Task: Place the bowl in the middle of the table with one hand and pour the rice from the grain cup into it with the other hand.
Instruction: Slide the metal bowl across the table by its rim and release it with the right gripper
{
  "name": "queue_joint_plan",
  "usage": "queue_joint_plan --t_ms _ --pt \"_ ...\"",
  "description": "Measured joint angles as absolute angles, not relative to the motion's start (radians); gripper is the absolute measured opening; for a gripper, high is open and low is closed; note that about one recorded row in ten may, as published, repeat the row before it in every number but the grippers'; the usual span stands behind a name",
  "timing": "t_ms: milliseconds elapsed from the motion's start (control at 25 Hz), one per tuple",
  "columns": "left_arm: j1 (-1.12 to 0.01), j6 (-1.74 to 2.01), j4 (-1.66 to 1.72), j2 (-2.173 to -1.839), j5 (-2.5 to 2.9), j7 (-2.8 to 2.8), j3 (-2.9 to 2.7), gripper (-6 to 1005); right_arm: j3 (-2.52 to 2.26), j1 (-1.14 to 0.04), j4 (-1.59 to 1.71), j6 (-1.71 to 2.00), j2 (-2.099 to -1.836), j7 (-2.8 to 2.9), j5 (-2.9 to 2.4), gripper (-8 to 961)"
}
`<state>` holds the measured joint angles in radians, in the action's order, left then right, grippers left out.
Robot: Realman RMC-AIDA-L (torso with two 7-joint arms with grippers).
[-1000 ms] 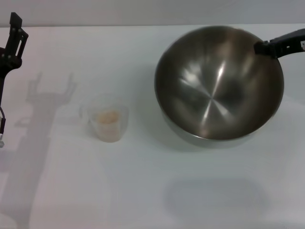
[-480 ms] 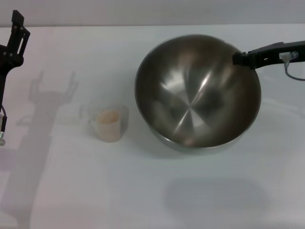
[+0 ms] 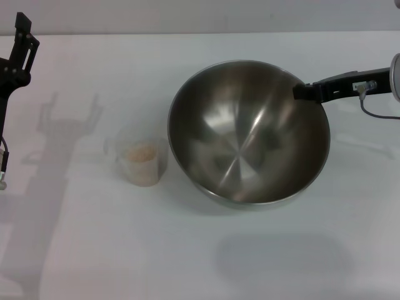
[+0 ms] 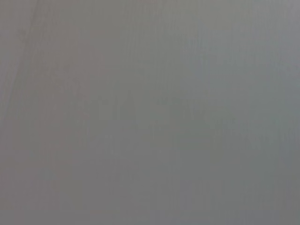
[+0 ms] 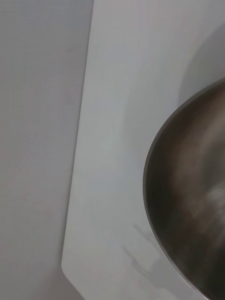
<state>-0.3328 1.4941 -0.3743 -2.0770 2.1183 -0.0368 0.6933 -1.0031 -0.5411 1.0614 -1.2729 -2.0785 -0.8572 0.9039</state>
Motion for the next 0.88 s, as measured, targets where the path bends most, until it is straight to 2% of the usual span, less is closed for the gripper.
queue_joint_plan --t_ms 880 --pt "-0.326 1.506 -0.374 -2.077 2.118 -0.038 0.693 829 -1.054 -0.553 1.049 -1.218 -2.072 -0.841 0.856 48"
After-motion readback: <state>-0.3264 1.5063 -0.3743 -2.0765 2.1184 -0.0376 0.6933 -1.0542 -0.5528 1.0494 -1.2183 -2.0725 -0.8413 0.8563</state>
